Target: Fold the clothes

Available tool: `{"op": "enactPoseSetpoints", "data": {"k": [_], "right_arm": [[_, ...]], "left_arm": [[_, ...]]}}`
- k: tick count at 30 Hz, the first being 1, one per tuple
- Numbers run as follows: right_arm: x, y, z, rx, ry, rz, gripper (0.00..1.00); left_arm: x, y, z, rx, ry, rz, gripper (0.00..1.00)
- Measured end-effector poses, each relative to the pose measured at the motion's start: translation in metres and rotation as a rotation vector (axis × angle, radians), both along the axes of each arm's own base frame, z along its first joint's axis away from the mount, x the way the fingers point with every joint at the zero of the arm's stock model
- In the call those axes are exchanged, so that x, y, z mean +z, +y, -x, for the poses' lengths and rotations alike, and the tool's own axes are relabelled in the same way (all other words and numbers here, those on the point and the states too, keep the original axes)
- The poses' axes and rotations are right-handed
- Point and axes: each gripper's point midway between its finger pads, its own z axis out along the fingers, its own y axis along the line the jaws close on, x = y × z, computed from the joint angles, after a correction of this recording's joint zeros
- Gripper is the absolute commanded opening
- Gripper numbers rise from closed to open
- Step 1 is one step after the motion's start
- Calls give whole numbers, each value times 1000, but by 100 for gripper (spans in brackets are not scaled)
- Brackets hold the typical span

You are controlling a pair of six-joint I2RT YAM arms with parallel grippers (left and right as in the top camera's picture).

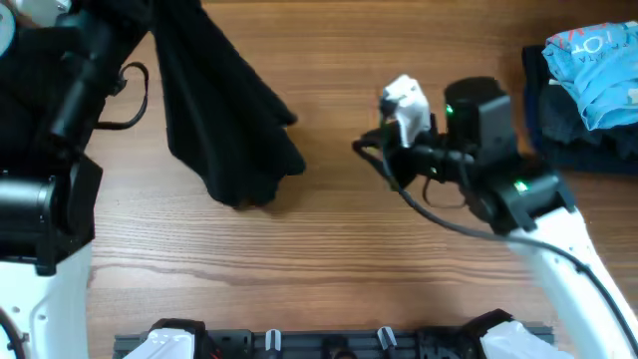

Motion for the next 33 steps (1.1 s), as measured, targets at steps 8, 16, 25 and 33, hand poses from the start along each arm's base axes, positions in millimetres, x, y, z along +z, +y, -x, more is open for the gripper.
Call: {"op": "enactPoseSetpoints", "data": {"k": [8, 16, 25, 33], "right_arm": [[-67, 40, -22, 248, 79, -14, 79], [-73, 79, -24, 402, -21, -78, 86], [-72, 104, 1, 509, -49, -81, 85], [-86, 92, -20, 409, -84, 31, 86]], "left_arm": [[2, -29, 11, -184, -4, 10, 4], [-6, -48, 22, -311, 32, 10, 4], [-26, -70, 41, -479, 33, -142, 4], [-33, -86, 60, -627, -5, -227, 4]]}}
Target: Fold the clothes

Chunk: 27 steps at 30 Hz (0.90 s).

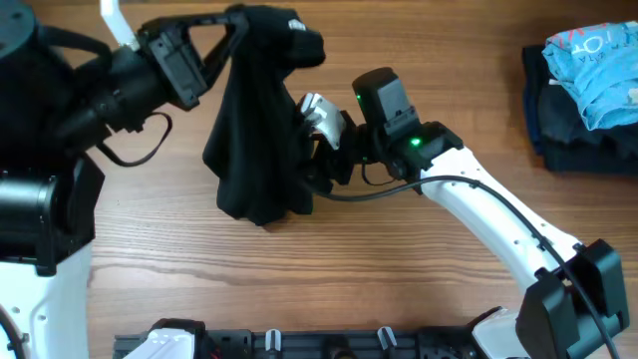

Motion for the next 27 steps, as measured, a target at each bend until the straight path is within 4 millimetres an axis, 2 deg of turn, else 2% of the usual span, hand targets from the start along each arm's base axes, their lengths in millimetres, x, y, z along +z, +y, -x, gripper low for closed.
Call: {"op": "enactPoseSetpoints", "data": {"k": [3, 6, 11, 15, 18, 27], "right_arm": [[-3, -10, -10, -41, -7, 21, 86], [-6, -25, -22, -91, -2, 36, 86], [-6, -39, -33, -123, -16, 43, 84], [-6, -39, -34, -114, -34, 45, 83], [-1, -43, -44, -129, -71, 33, 84], [10, -74, -77, -232, -128, 6, 86]], "left_arm": [[-12, 3, 3, -8, 32, -30, 4], [-25, 19, -1, 35, 76, -54, 4], [-30, 32, -4, 64, 83, -71, 4], [-30, 31, -3, 57, 78, -74, 4], [-30, 30, -2, 50, 78, -72, 4], [-29, 27, 2, 20, 79, -63, 4]]}}
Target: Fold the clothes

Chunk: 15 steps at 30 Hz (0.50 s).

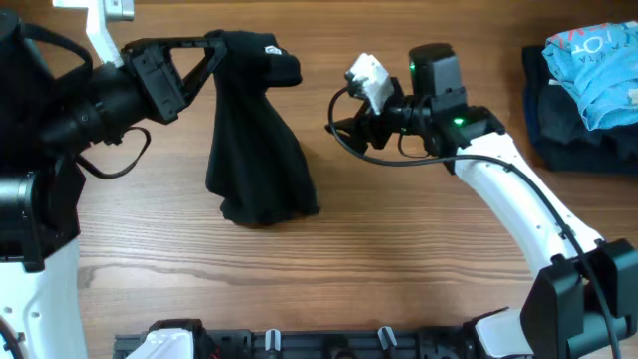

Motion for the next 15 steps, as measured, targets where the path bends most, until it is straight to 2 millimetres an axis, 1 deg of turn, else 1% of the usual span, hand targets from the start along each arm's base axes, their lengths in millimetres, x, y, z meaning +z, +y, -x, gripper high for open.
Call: {"op": "enactPoseSetpoints", "data": {"k": [1, 3, 6, 9, 10, 13, 15], "right_arm": [[1, -2, -2, -9, 1, -7, 86], [4, 0, 1, 7, 17, -34, 86], [4, 11, 14, 60, 51, -59, 85], [5, 34, 33, 136, 67, -74, 85], [6, 45, 41, 168, 71, -79, 85], [10, 66, 57, 232, 63, -93, 85], [13, 79, 64, 260, 47, -104, 85]], "left_arm": [[0, 0, 0, -2, 0, 1, 4], [2, 0, 0, -3, -9, 1, 4], [12, 0, -3, -1, -59, 5, 4], [31, -1, -7, 2, -130, 35, 4], [36, -1, -7, 0, -144, 48, 4], [47, -2, -7, -4, -153, 91, 4], [53, -4, -5, -17, -147, 124, 4]]}}
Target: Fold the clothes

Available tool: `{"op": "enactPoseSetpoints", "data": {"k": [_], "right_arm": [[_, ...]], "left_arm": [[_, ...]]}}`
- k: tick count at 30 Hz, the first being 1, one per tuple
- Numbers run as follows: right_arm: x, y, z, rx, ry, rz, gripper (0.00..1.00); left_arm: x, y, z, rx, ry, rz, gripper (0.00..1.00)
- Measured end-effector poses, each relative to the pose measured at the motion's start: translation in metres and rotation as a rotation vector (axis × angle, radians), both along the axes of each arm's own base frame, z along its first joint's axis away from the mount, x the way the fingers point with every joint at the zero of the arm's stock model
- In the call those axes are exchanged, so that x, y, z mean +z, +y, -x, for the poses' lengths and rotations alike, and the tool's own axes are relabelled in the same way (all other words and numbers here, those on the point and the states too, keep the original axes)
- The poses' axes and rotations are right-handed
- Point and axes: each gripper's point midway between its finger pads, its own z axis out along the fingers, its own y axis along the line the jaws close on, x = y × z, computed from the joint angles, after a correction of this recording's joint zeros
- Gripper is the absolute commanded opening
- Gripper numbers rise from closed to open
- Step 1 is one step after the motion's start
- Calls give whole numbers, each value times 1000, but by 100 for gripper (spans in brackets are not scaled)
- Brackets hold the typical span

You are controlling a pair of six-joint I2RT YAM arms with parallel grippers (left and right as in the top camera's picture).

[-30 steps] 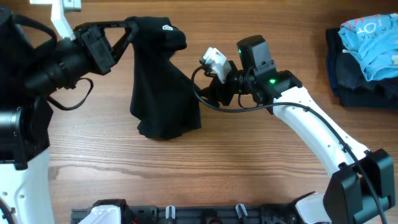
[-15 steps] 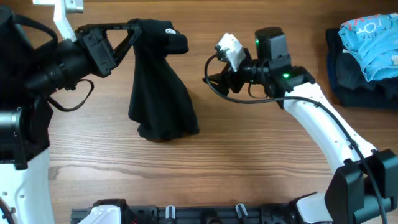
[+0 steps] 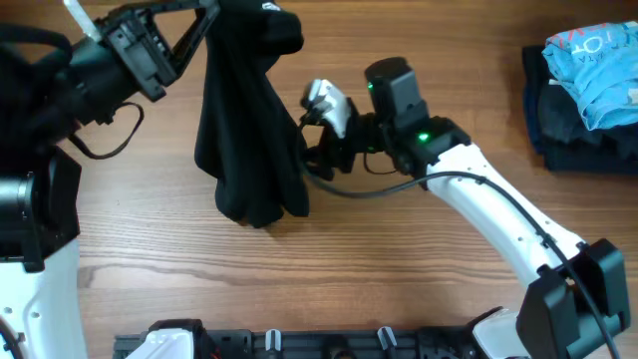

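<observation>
A black garment [image 3: 247, 130] hangs bunched from my left gripper [image 3: 237, 14], which is shut on its top at the far left of the table. The garment's lower end rests crumpled on the wood. My right gripper [image 3: 311, 152] reaches in from the right and sits against the garment's right edge at mid height. Its fingers are dark against the black cloth, so their state does not show.
A pile of clothes lies at the far right edge: a light blue printed shirt [image 3: 596, 58] on top of dark folded garments [image 3: 563, 132]. Black cables loop under the right wrist. The arm bases stand along the near edge.
My right gripper has moved left, from a gap beside the garment to its right edge. My left gripper now holds the garment's top a little higher and farther back.
At first the garment hung from my left gripper at the far left, with my right gripper apart at mid table. Then my right gripper was against the cloth, then drawn back to the right. Now it is at the cloth's edge again.
</observation>
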Motion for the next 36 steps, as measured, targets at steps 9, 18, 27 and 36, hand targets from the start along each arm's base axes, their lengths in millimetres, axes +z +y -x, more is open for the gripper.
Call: {"op": "enactPoseSetpoints", "data": {"k": [9, 18, 27, 36], "right_arm": [[-11, 15, -8, -25, 24, -15, 39], [-32, -3, -20, -147, 118, 65, 4], [55, -113, -15, -449, 84, 124, 4], [184, -165, 51, -571, -138, 124, 4]], "left_arm": [[4, -12, 17, -118, 41, 48, 4], [4, -4, 14, -98, 53, 57, 4], [-13, 43, -29, 192, 97, 36, 20], [-18, 52, -40, 249, 84, 7, 24]]}}
